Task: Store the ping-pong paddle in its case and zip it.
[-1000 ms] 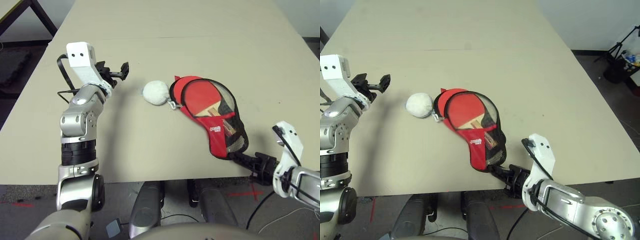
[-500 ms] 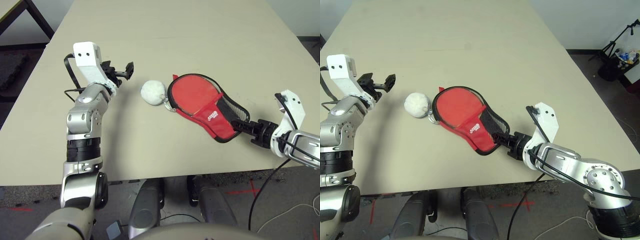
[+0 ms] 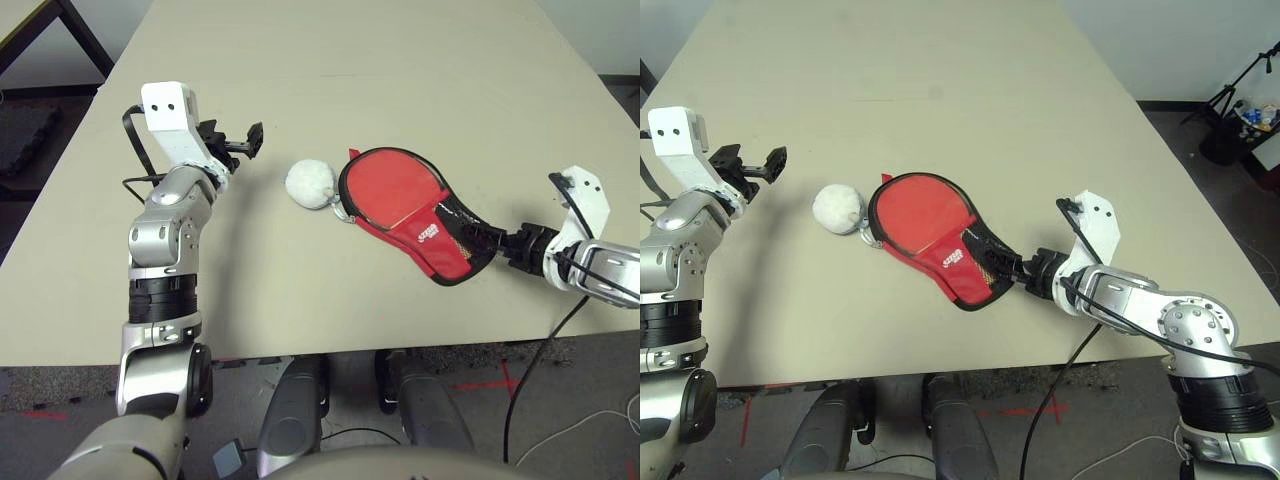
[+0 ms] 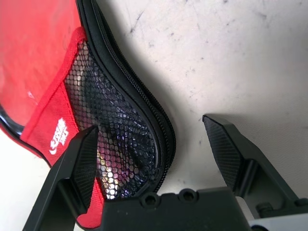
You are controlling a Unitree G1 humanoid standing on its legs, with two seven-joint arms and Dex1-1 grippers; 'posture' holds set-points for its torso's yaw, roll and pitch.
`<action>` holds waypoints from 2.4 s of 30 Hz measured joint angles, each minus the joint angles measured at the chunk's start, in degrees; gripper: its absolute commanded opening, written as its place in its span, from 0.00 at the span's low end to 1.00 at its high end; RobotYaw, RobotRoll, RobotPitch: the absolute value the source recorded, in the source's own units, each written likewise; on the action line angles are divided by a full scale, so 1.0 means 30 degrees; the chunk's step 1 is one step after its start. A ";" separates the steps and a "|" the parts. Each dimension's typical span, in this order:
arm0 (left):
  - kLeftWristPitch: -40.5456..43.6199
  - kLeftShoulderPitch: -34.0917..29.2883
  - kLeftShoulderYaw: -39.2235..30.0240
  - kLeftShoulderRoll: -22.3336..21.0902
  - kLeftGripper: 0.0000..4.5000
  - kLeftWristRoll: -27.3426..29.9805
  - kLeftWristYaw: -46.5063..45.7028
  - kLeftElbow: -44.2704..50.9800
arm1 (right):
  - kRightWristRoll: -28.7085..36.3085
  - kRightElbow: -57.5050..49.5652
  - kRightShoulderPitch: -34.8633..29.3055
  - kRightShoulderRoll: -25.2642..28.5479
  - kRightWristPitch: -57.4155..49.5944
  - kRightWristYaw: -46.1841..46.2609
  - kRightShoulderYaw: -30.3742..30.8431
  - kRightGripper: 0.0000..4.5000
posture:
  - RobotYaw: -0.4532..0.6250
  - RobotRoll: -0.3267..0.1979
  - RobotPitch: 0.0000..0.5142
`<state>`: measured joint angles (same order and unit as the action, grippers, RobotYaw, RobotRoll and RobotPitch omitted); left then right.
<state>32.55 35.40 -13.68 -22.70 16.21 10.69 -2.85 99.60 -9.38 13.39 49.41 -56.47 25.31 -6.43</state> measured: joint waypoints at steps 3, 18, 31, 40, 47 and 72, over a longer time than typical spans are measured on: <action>0.0000 0.0192 -0.0001 -0.0010 1.00 -0.0023 0.0027 -0.0024 | 0.1110 0.0783 -0.0046 -0.0496 -0.0030 0.0084 -0.0500 0.99 | 0.47 0.62 0.39; 0.0086 0.0534 0.0065 -0.0017 1.00 -0.0080 0.0219 -0.0067 | 0.0038 0.6110 0.2019 -0.2156 -0.2743 -0.5084 -0.1074 0.99 | 0.49 0.62 0.38; 0.0478 0.0550 0.0041 -0.0184 1.00 -0.0077 0.0230 0.0154 | -0.9388 0.7616 0.4216 -0.1592 -0.5556 -1.5691 0.0986 0.99 | 0.51 0.62 0.38; 0.0616 0.0574 -0.0004 -0.0238 1.00 -0.0081 0.0228 0.0163 | -1.2230 0.7799 0.5199 -0.3087 -0.6525 -1.7916 0.0940 0.99 | 0.51 0.62 0.37; 0.0618 0.0619 0.0013 -0.0218 1.00 -0.0088 0.0228 0.0161 | -1.3323 0.7330 0.5565 -0.4537 -0.7360 -1.8290 0.0595 0.99 | 0.51 0.62 0.38; 0.0640 0.0414 -0.0085 -0.0093 1.00 -0.0080 0.0036 0.0223 | -0.6886 -0.0271 0.0280 -0.6758 -1.0694 -1.0082 -0.1883 0.01 | 0.50 0.62 0.40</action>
<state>34.46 36.64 -13.94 -22.98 15.97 10.80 -2.18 78.94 -10.19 14.23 29.13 -88.55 -4.94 -12.08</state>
